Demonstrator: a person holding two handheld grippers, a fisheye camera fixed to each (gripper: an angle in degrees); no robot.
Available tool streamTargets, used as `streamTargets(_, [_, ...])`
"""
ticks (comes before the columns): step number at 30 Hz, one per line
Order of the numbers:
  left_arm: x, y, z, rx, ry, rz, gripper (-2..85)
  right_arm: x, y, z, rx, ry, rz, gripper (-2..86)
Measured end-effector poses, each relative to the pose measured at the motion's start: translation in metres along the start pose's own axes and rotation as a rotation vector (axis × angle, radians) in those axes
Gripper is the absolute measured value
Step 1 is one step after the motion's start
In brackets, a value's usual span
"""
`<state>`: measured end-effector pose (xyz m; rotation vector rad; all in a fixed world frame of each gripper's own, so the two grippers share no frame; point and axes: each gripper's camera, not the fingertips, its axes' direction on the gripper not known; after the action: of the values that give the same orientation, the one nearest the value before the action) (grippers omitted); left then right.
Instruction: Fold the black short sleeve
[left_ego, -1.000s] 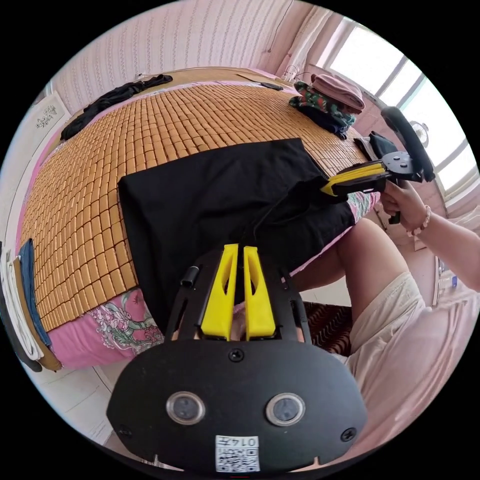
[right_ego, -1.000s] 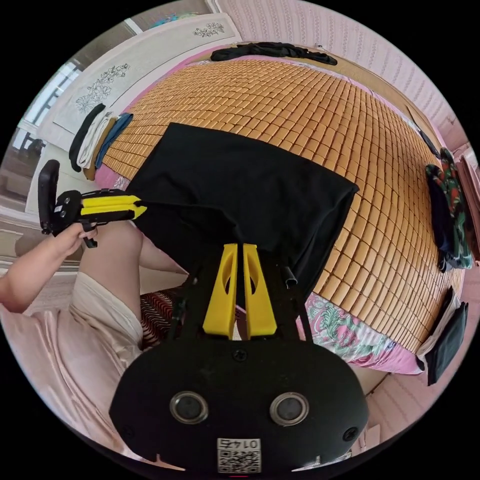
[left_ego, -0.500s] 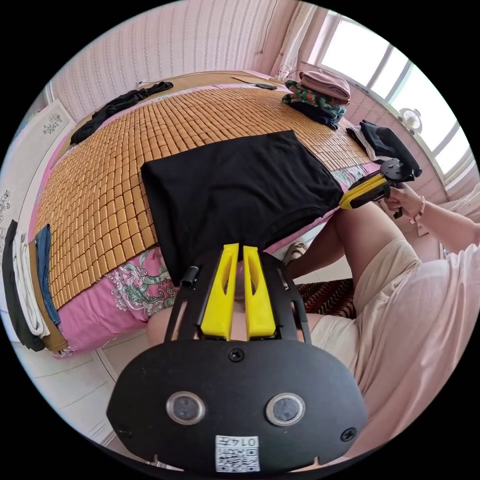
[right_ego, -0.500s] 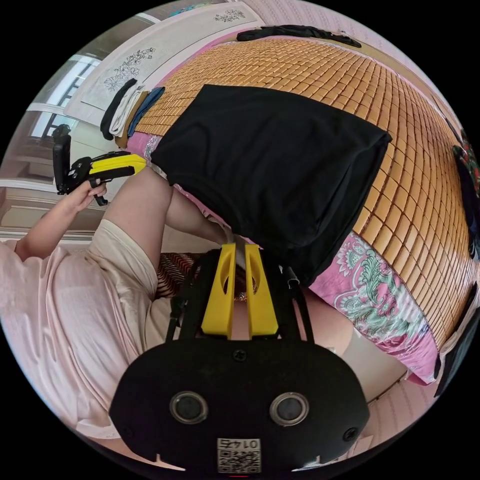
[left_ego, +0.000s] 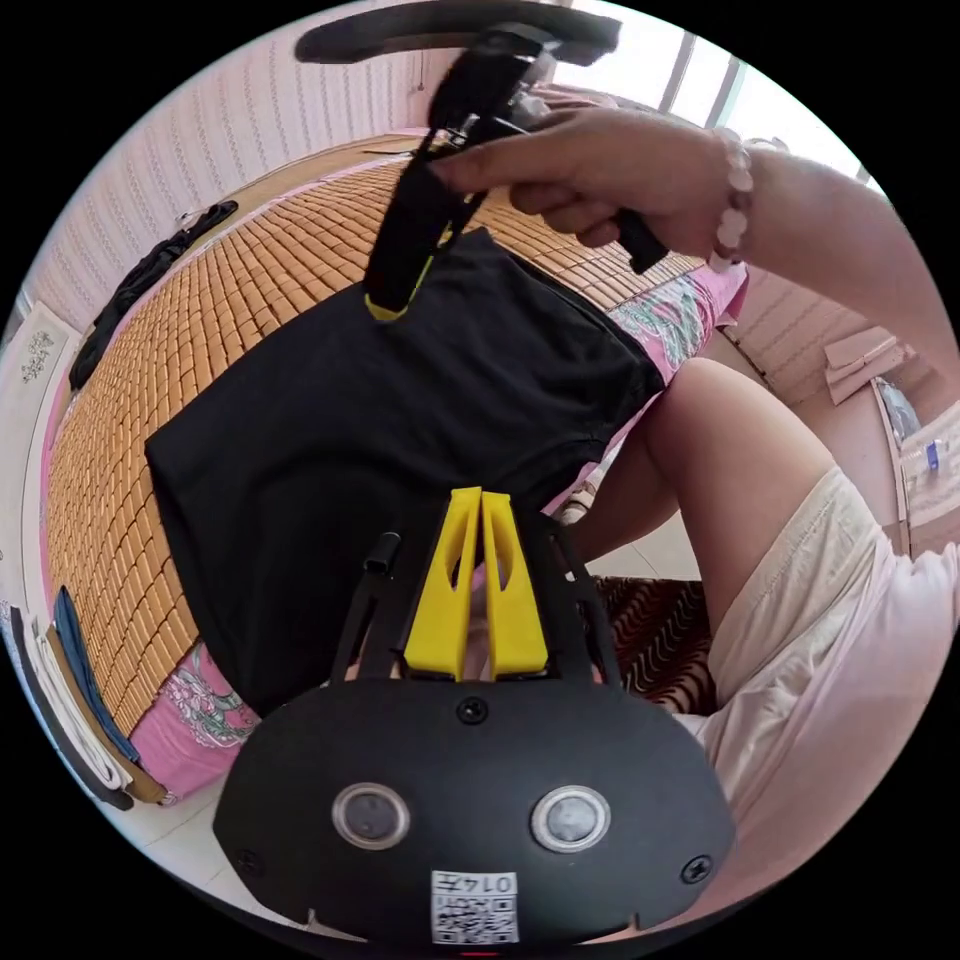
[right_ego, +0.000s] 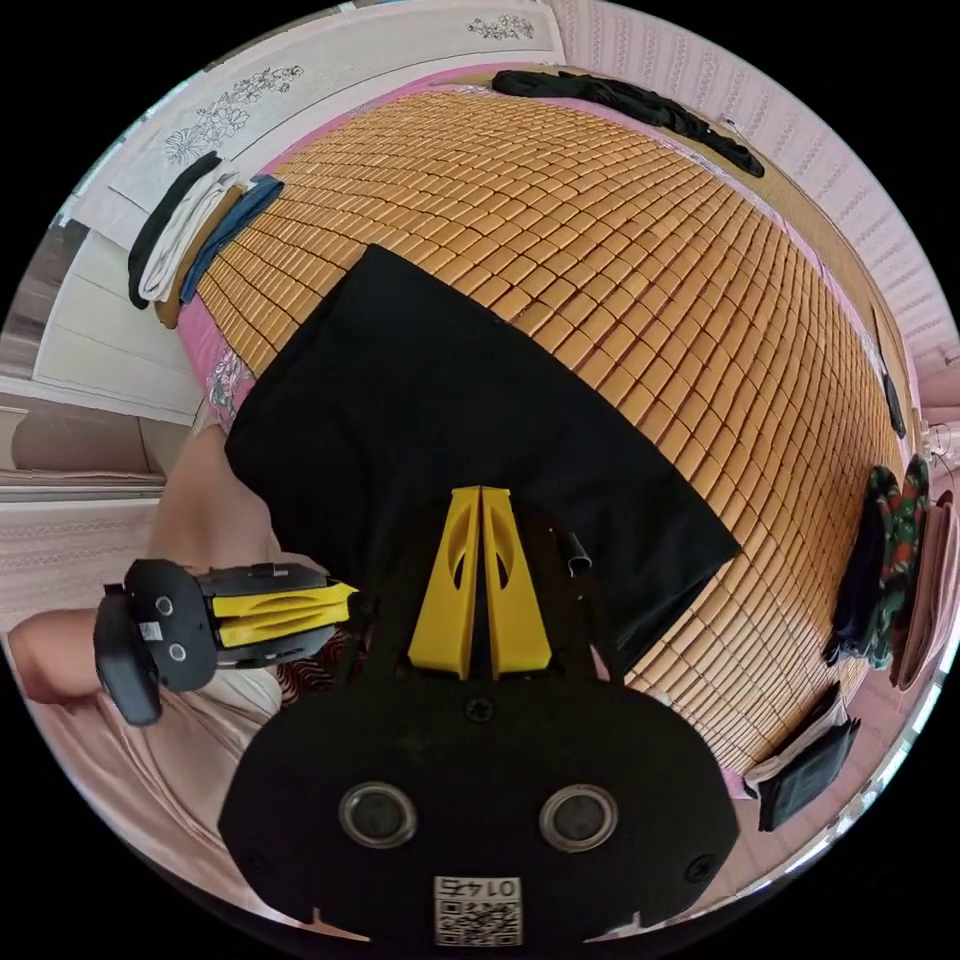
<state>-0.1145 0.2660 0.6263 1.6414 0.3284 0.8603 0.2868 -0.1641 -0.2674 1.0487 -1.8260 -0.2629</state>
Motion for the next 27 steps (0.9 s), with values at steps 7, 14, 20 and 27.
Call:
streamTargets(7, [-0.012, 0.023, 0.019, -0.001, 0.029, -0.049, -1.0, 0.005, -0.034, 0.061, -0.134, -0.029, 0.000, -1.0])
streamTargets(14, [-0.023, 0.051, 0.017, 0.026, 0.057, -0.047, -1.0, 0.040, -0.082, 0.047, -0.149, 0.011, 0.015, -1.0])
streamTargets(20, [-0.025, 0.069, 0.017, -0.002, 0.076, -0.010, -1.0, 0.065, -0.108, 0.046, -0.312, -0.038, -0.056, -0.9])
streamTargets(27, [-0.023, 0.107, 0.037, 0.002, 0.117, -0.071, -1.0, 0.099, -0.109, 0.021, -0.207, 0.009, 0.006, -0.7])
